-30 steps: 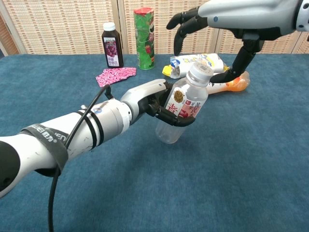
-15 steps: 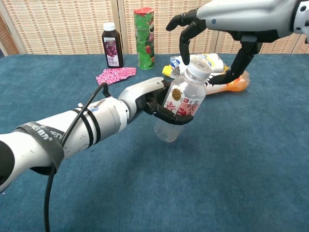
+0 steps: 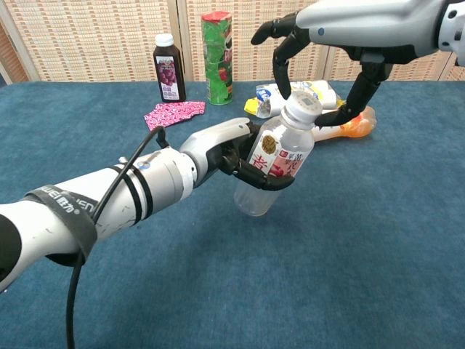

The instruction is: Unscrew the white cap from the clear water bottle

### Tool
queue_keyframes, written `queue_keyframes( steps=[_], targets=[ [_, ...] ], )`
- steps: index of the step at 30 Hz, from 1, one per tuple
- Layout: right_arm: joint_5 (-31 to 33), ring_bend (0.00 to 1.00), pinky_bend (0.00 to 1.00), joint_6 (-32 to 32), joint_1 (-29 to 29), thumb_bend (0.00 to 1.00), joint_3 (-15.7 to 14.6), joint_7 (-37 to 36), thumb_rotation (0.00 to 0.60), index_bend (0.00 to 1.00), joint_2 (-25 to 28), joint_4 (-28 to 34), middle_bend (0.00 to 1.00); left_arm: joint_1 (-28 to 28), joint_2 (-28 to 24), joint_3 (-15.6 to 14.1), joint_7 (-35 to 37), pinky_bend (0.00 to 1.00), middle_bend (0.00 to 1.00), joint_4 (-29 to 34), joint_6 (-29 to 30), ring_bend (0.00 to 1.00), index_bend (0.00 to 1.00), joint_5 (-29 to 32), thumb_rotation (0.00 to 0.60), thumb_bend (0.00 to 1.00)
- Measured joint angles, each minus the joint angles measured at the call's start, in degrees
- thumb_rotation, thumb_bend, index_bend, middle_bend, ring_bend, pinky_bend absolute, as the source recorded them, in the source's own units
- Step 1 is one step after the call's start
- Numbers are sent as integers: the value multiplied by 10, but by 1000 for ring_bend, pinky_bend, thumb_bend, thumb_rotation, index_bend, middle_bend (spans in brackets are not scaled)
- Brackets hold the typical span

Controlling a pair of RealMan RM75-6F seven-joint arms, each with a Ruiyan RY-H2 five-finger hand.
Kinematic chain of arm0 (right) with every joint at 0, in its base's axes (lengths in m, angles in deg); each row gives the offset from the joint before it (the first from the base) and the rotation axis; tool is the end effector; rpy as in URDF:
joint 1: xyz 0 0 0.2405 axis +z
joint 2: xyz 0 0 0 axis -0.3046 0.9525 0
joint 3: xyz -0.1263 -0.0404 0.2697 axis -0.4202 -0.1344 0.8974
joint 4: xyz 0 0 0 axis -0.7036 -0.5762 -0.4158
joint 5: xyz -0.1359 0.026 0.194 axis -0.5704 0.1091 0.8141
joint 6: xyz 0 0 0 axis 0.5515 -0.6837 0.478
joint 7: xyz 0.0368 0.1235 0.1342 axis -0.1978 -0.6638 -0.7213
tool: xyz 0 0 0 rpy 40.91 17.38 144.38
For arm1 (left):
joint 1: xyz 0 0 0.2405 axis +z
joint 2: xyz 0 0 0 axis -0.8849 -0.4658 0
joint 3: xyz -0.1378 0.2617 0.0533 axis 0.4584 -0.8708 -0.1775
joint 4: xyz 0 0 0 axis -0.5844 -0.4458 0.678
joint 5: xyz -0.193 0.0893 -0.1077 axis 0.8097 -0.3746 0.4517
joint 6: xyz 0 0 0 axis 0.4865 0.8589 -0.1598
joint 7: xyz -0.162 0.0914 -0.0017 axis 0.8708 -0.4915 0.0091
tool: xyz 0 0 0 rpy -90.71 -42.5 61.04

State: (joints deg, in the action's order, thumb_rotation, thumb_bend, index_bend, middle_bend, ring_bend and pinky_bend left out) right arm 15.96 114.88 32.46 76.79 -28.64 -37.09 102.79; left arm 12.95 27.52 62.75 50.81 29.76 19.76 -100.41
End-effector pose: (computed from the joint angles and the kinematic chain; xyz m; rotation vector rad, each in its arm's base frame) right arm -0.0657 -0.3534 0.0510 2.1367 -0.4460 0.8559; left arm -0.0304 0.3846 -0.1651 -1.7194 -1.8460 -1.4063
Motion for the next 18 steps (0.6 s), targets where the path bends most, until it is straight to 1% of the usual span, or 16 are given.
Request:
queue_keyframes(
  steps=[8,11,18],
  targets=[
    [-2,0,0,4,-2,177,0,-4,600,558,-1,2,24,0,0,0,1,283,509,-1,0,271,422,-1,600,349],
    [-12,0,0,5,-4,177,-1,-11,600,577,1,4,27,0,0,0,3,283,509,-7,-2,271,422,2,600,350],
    [-34,0,0,5,-9,178,1,-38,600,586,9,6,30,0,-1,4,9,282,508,-17,-3,271,422,3,600,349]
  ],
)
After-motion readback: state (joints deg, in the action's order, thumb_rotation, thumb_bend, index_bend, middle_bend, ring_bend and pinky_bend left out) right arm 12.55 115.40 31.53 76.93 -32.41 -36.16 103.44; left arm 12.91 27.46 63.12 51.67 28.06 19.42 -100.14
